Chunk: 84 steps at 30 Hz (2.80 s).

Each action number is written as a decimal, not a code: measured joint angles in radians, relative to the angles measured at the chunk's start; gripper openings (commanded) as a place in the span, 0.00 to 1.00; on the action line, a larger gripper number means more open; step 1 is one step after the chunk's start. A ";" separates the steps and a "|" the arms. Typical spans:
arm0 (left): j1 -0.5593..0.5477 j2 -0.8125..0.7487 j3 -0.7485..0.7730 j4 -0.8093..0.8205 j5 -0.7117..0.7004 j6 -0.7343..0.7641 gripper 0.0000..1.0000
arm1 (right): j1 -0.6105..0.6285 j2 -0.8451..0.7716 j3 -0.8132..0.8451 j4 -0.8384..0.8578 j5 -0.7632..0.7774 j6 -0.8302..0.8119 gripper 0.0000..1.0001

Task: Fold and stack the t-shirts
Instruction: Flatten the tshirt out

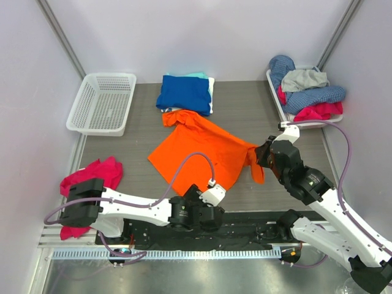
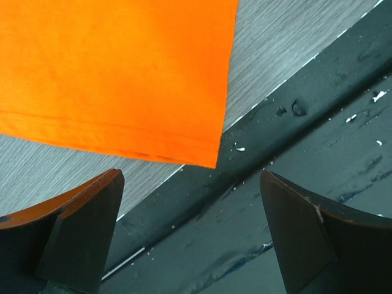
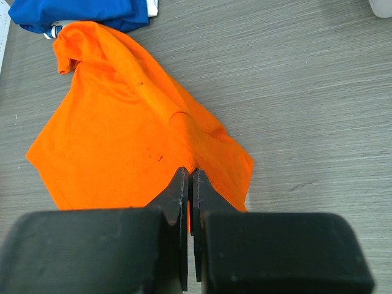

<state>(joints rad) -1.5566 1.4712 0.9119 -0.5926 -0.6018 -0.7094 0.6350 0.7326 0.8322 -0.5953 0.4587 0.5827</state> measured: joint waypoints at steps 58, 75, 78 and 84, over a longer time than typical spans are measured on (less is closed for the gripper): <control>0.042 0.084 -0.121 0.168 0.023 -0.016 0.65 | 0.000 0.041 0.018 -0.004 -0.011 0.007 0.01; 0.076 0.090 -0.130 0.208 0.039 0.036 0.53 | 0.000 0.058 0.026 -0.003 -0.011 0.007 0.01; 0.081 0.093 -0.130 0.214 0.045 0.039 0.33 | 0.000 0.061 0.027 -0.003 -0.011 0.006 0.01; 0.082 0.097 -0.122 0.237 0.075 0.041 0.01 | 0.000 0.066 0.027 -0.003 -0.011 0.006 0.01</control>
<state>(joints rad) -1.4742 1.5681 0.7895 -0.3553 -0.5270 -0.6682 0.6346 0.7990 0.8593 -0.5987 0.4477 0.5888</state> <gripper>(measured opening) 0.116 0.036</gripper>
